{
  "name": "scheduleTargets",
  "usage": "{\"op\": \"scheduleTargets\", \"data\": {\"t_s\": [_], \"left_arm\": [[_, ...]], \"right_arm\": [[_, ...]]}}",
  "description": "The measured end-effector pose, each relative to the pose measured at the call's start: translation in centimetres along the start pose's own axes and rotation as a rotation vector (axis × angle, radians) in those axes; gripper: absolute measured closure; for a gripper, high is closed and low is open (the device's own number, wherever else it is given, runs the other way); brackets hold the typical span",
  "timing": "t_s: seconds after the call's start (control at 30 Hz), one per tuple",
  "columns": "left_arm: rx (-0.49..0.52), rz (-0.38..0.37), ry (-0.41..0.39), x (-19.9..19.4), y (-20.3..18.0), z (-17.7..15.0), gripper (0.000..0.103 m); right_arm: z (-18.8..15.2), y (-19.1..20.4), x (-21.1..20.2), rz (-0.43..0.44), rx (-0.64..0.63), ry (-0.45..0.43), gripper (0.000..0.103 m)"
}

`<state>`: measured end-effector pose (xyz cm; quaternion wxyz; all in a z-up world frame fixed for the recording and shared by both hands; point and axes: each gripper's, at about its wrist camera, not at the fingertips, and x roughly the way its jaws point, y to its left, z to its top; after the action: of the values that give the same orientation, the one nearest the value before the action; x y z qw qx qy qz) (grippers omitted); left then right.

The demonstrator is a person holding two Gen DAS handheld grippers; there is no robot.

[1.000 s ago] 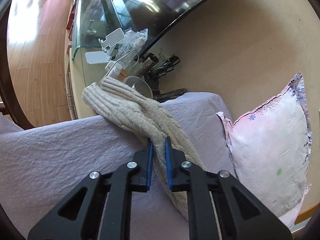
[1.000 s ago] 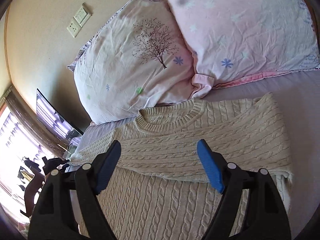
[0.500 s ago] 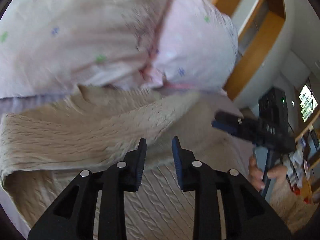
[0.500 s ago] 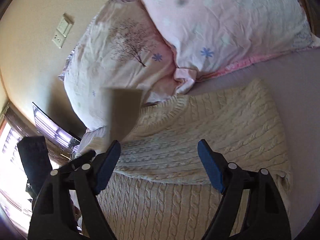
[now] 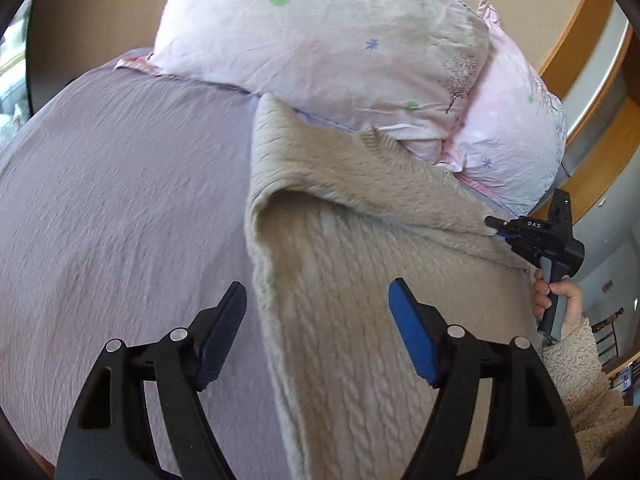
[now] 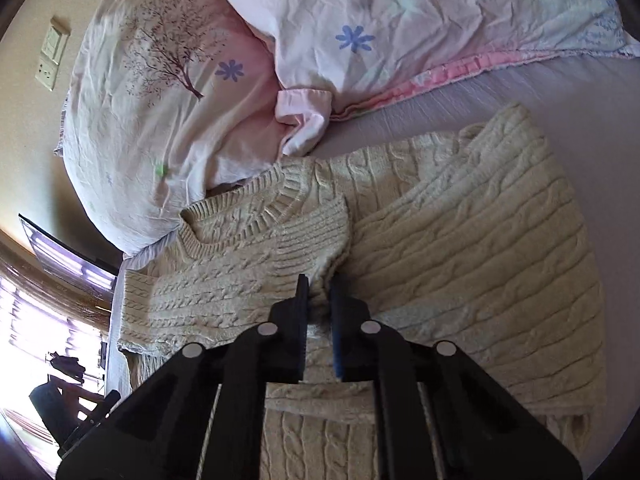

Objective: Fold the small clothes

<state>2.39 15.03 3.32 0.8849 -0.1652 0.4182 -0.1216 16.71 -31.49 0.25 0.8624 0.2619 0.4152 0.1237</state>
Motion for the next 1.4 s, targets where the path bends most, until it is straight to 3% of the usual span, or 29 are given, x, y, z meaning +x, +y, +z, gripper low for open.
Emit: {"op": "scheduleTargets", "data": {"t_s": [0.07,0.13,0.2,0.27,0.33,0.4,0.47,0.6,0.63,0.77,0.87,0.9,1.03,1.17,1.27,1.37,1.4], "left_arm": [[-0.028,-0.021,0.014,-0.2,0.9,-0.9,0.029],[-0.032,-0.048,0.031,-0.2,1.0,-1.9,0.029],[-0.02,-0.063,0.05,0.1,0.7,-2.6,0.029],[-0.002,-0.068,0.04,0.0,0.3,-3.3,0.029],[-0.01,-0.105,0.043,-0.3,0.1,-4.0,0.03],[-0.023,-0.152,0.038,-0.8,0.2,-5.0,0.03],[-0.027,-0.18,0.023,-1.5,0.2,-6.3,0.034],[-0.091,-0.294,0.026,-2.8,0.8,-9.2,0.061],[-0.095,-0.312,0.025,-3.2,0.9,-10.0,0.067],[-0.136,-0.382,0.044,-4.4,0.9,-12.7,0.073],[-0.113,-0.354,0.05,-4.8,0.2,-13.5,0.085],[-0.115,-0.356,0.054,-4.8,0.1,-13.4,0.096],[-0.1,-0.408,0.017,-4.8,-0.8,-9.9,0.097],[-0.136,-0.429,-0.099,-3.2,-1.2,-1.2,0.097],[-0.245,-0.361,-0.158,1.6,-0.8,6.0,0.097],[-0.338,-0.286,-0.102,8.1,-0.1,10.8,0.097],[-0.361,-0.259,-0.07,9.9,0.4,11.6,0.096]], "right_arm": [[0.4,-1.0,-3.3,-0.013,0.046,-0.115,0.096],[0.5,-2.8,-6.4,-0.091,0.099,-0.21,0.096],[0.2,-4.7,-7.4,-0.158,0.133,-0.187,0.094],[-1.0,-6.5,-8.2,-0.171,0.191,-0.134,0.082],[-3.2,-8.0,-9.8,-0.172,0.201,-0.119,0.048],[-5.9,-9.0,-11.1,-0.165,0.188,-0.089,0.043],[-8.7,-10.1,-11.9,-0.11,0.208,-0.022,0.045],[-14.2,-10.6,-14.0,0.109,0.218,0.068,0.069],[-15.5,-10.3,-14.3,0.156,0.208,0.086,0.07],[-20.1,-9.9,-16.0,0.265,0.159,0.155,0.075],[-21.6,-9.1,-16.9,0.288,0.107,0.196,0.089],[-21.5,-8.8,-16.9,0.293,0.093,0.194,0.096],[-17.1,-6.1,-17.8,0.404,0.039,0.056,0.096],[-7.4,-3.4,-15.7,0.414,-0.008,-0.15,0.096],[-0.9,-3.8,-10.6,0.35,0.084,-0.242,0.096],[2.4,-5.9,-5.2,0.203,0.224,-0.244,0.096],[3.0,-6.7,-3.8,0.151,0.27,-0.229,0.091]]}}
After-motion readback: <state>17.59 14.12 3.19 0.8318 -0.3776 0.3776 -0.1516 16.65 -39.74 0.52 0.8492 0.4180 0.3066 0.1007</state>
